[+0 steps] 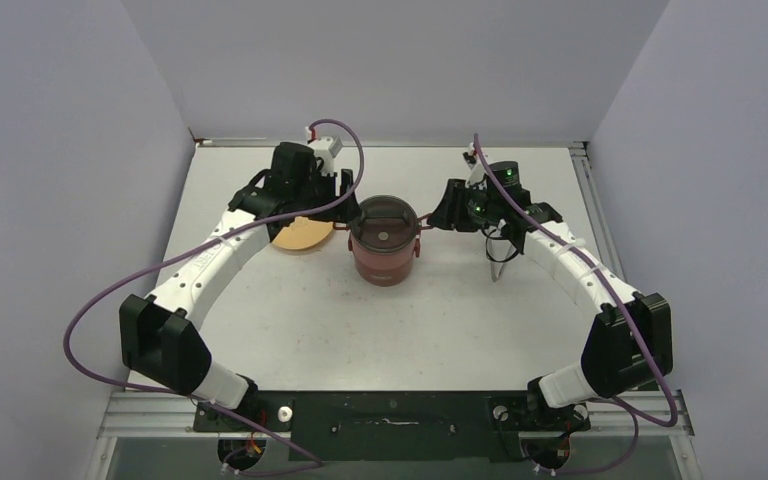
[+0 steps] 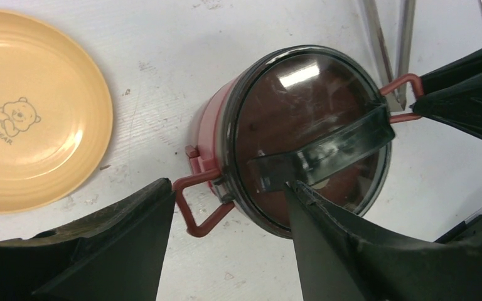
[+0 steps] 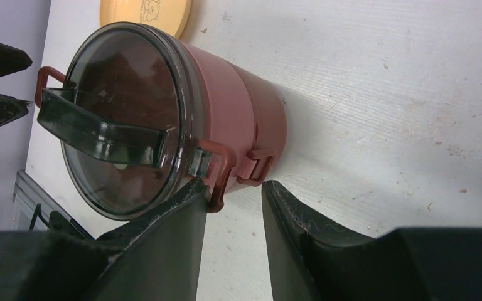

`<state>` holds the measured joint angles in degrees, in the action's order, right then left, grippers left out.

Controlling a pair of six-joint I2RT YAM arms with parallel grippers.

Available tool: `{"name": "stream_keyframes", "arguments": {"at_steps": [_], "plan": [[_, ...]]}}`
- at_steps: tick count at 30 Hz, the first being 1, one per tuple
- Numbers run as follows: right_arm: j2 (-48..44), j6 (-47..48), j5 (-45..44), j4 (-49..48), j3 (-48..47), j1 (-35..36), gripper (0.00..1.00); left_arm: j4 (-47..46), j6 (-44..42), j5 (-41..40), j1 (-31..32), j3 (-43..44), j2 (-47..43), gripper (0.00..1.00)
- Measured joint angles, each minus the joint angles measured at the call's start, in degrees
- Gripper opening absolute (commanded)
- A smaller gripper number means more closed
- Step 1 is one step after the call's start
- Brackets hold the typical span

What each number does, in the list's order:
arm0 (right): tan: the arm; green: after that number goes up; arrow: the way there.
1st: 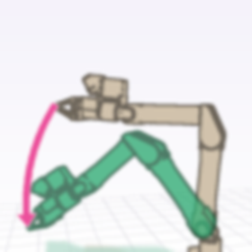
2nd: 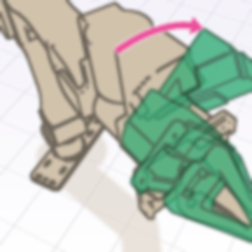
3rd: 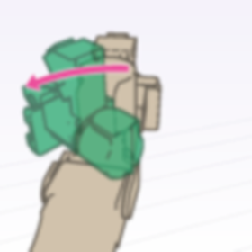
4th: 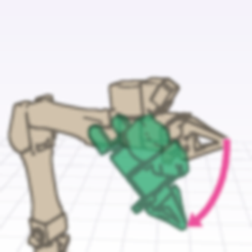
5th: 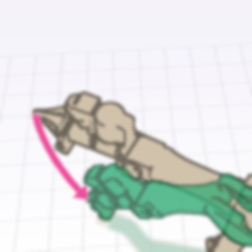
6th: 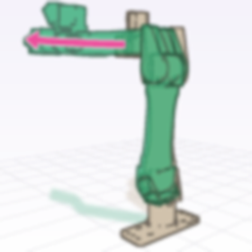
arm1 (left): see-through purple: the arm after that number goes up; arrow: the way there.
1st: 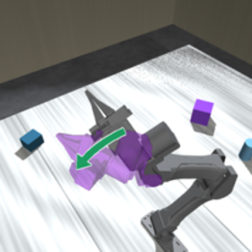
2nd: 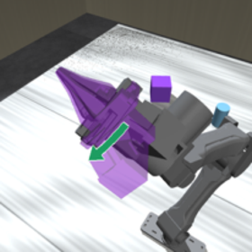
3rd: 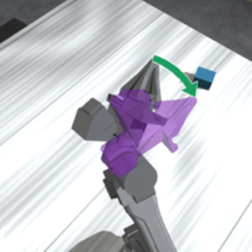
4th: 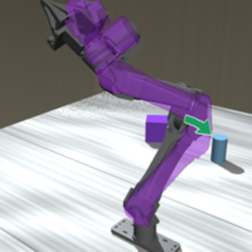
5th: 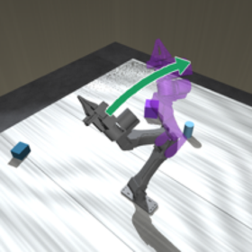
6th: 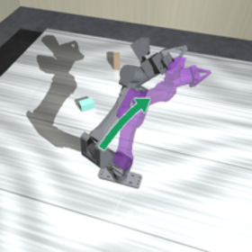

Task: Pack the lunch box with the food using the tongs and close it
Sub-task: Close the fastener on the packing box.

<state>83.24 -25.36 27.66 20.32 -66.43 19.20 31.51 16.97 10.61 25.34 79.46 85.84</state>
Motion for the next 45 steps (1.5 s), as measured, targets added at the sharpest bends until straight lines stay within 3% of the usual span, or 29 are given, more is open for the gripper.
{"name": "stream_keyframes", "arguments": {"at_steps": [7,16,22,33,45], "plan": [[-0.02,-2.38,0.37,-1.97,2.62,0.00,0.34,-1.40,1.86,0.81,-4.81,-5.33,-0.24,0.54],[-2.99,-7.21,0.22,-5.42,7.26,-0.02,0.34,-6.73,8.39,13.66,-10.88,-11.41,-0.26,0.43],[-4.76,-8.83,-0.24,-6.97,7.65,-0.02,0.35,-9.70,11.04,18.51,-11.43,-12.59,-0.26,0.39],[-4.92,-9.68,-0.96,-7.06,7.65,-0.02,0.35,-11.15,12.52,20.33,-12.17,-13.64,-0.26,0.12],[-5.03,-9.81,-1.33,-7.06,7.65,-0.02,0.36,-11.74,13.31,22.10,-13.44,-13.64,0.66,0.00]]}}
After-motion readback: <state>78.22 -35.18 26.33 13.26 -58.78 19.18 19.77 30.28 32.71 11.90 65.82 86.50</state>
